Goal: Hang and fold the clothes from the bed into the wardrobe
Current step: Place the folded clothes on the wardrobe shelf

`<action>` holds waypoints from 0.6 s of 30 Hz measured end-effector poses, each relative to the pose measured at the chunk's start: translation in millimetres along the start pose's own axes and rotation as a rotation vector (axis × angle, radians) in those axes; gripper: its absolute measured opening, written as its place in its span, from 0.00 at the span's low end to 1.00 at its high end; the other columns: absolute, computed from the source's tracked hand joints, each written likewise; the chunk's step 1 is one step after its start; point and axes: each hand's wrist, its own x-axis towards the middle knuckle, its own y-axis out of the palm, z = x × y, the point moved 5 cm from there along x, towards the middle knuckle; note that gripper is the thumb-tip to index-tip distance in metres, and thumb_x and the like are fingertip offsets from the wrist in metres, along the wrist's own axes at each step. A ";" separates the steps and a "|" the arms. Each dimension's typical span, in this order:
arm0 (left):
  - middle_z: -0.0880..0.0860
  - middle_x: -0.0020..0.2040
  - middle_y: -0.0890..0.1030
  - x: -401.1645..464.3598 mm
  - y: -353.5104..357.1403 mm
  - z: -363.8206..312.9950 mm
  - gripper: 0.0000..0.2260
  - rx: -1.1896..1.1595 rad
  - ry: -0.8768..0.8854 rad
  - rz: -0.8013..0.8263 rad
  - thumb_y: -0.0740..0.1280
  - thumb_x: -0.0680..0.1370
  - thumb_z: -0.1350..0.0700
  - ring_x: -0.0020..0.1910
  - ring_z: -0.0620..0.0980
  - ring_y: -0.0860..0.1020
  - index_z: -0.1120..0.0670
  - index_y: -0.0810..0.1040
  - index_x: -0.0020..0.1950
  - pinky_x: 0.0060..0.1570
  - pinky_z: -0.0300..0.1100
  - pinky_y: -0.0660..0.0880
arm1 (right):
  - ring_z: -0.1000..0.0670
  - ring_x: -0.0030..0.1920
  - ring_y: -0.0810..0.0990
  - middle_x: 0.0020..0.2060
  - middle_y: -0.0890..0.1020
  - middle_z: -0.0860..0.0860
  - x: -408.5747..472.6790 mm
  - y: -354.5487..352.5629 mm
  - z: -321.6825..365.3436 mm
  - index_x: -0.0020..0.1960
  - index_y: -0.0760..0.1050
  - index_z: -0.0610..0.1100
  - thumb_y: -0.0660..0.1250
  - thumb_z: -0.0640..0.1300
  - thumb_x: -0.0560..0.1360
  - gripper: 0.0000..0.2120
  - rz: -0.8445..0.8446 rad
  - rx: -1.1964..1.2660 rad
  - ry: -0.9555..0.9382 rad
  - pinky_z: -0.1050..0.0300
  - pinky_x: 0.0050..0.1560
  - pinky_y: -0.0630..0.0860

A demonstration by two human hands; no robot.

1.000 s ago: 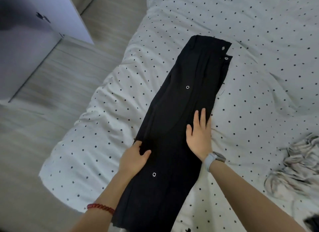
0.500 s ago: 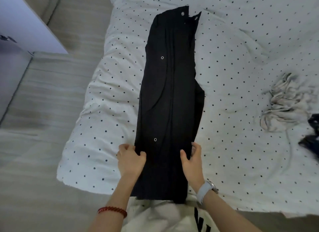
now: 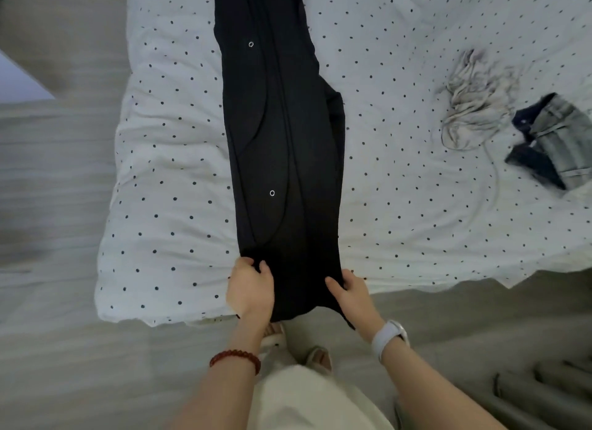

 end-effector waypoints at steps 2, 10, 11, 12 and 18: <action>0.58 0.52 0.80 -0.3 -0.9 -1.6 0.14 0.007 -0.023 -0.006 0.61 0.79 0.52 0.50 0.58 0.78 0.59 0.71 0.61 0.40 0.44 0.67 | 0.51 0.46 0.80 0.43 0.80 0.51 -3.7 3.7 -2.6 0.50 0.75 0.44 0.61 0.41 0.79 0.05 0.044 -0.011 -0.015 0.59 0.48 0.76; 0.51 0.33 0.74 -5.5 -15.0 21.9 0.06 -0.265 0.049 -0.025 0.59 0.77 0.59 0.33 0.48 0.71 0.59 0.75 0.45 0.35 0.41 0.67 | 0.48 0.52 0.79 0.51 0.80 0.45 -14.6 1.0 -36.4 0.59 0.75 0.38 0.55 0.44 0.81 0.15 0.121 -0.181 -0.029 0.58 0.50 0.74; 0.54 0.35 0.75 -3.7 -20.5 33.2 0.07 -0.316 0.036 -0.062 0.58 0.77 0.61 0.34 0.50 0.71 0.60 0.74 0.42 0.37 0.42 0.67 | 0.48 0.53 0.78 0.52 0.80 0.45 -15.4 -0.9 -42.7 0.60 0.74 0.39 0.54 0.44 0.81 0.15 0.113 -0.218 -0.041 0.58 0.50 0.73; 0.58 0.36 0.76 -1.3 -24.1 43.3 0.08 -0.340 0.030 -0.091 0.57 0.76 0.62 0.35 0.53 0.72 0.60 0.72 0.38 0.38 0.43 0.67 | 0.47 0.54 0.77 0.53 0.79 0.46 -16.1 -3.8 -47.8 0.61 0.73 0.39 0.54 0.44 0.81 0.15 0.089 -0.253 -0.039 0.59 0.49 0.71; 0.54 0.51 0.77 -17.0 -4.5 43.8 0.09 -0.261 0.067 0.005 0.64 0.77 0.54 0.51 0.51 0.75 0.59 0.77 0.52 0.48 0.41 0.68 | 0.47 0.51 0.75 0.49 0.77 0.45 4.1 2.8 -56.4 0.60 0.72 0.36 0.54 0.39 0.81 0.13 0.183 -0.346 0.078 0.60 0.47 0.68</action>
